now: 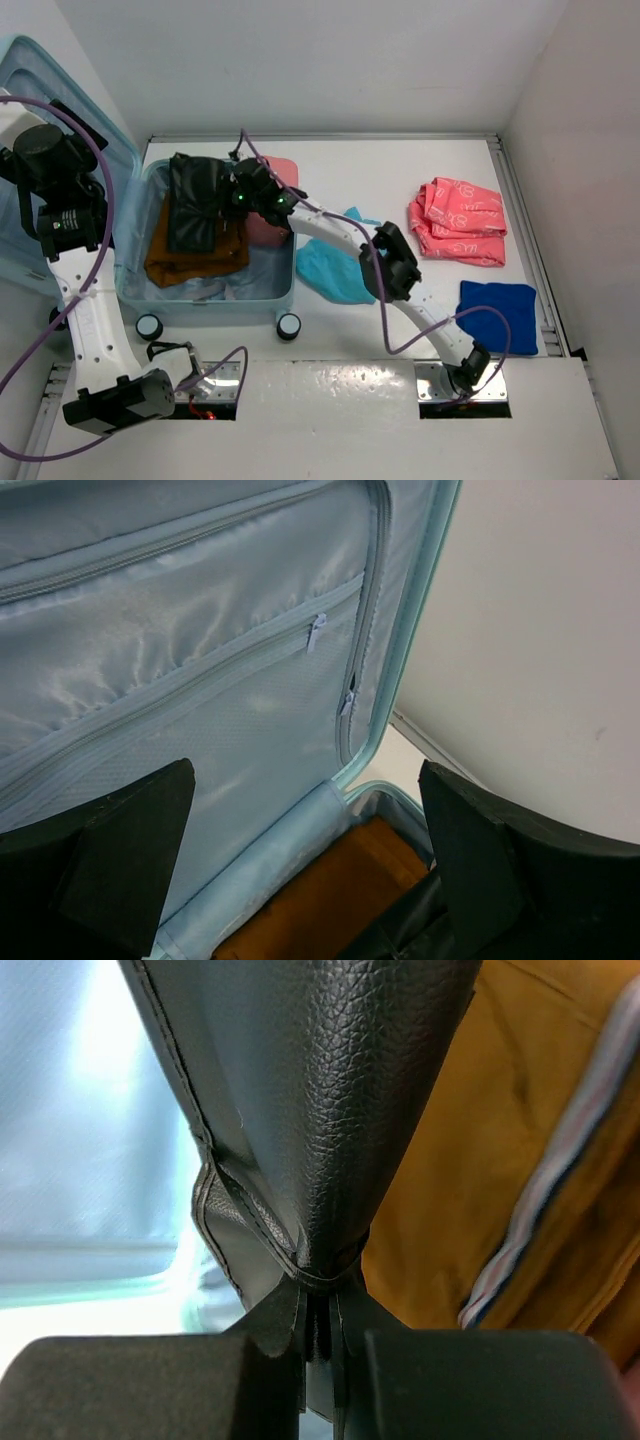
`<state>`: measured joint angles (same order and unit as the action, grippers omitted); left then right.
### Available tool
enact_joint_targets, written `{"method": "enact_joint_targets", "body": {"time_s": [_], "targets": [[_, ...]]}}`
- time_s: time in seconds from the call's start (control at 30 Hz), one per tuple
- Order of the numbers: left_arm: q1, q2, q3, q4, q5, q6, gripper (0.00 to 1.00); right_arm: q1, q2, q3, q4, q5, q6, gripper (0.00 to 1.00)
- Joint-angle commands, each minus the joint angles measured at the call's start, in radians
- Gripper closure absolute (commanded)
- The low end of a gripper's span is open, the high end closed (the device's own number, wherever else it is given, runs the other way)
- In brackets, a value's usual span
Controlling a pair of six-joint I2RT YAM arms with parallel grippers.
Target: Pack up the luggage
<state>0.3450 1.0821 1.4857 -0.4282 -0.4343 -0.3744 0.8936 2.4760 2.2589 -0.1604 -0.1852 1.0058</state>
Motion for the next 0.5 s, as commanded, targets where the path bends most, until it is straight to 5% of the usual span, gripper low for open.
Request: {"method": "enact_joint_targets", "body": {"time_s": [0.0,0.13,0.17,0.27,0.37,0.47], "targets": [[0.020,-0.024,-0.008,0.037,-0.017,0.008,0.00,0.005,0.043,0.031,0.217,0.006,0.062,1.00],[0.020,-0.033,-0.018,0.037,-0.004,0.008,0.00,0.016,0.103,0.073,0.278,0.016,0.030,0.90],[0.020,-0.033,-0.018,0.037,0.006,0.008,0.00,0.015,0.124,0.079,0.303,0.018,0.011,0.68],[0.020,-0.033,-0.037,0.028,0.029,-0.011,0.00,0.021,0.135,0.102,0.340,-0.002,-0.016,0.30],[0.020,-0.033,-0.050,0.028,0.078,-0.020,0.00,0.016,0.092,0.056,0.363,-0.043,-0.038,0.17],[0.020,-0.033,-0.050,0.028,0.127,-0.031,0.00,-0.002,-0.027,-0.028,0.383,-0.094,-0.099,0.15]]}}
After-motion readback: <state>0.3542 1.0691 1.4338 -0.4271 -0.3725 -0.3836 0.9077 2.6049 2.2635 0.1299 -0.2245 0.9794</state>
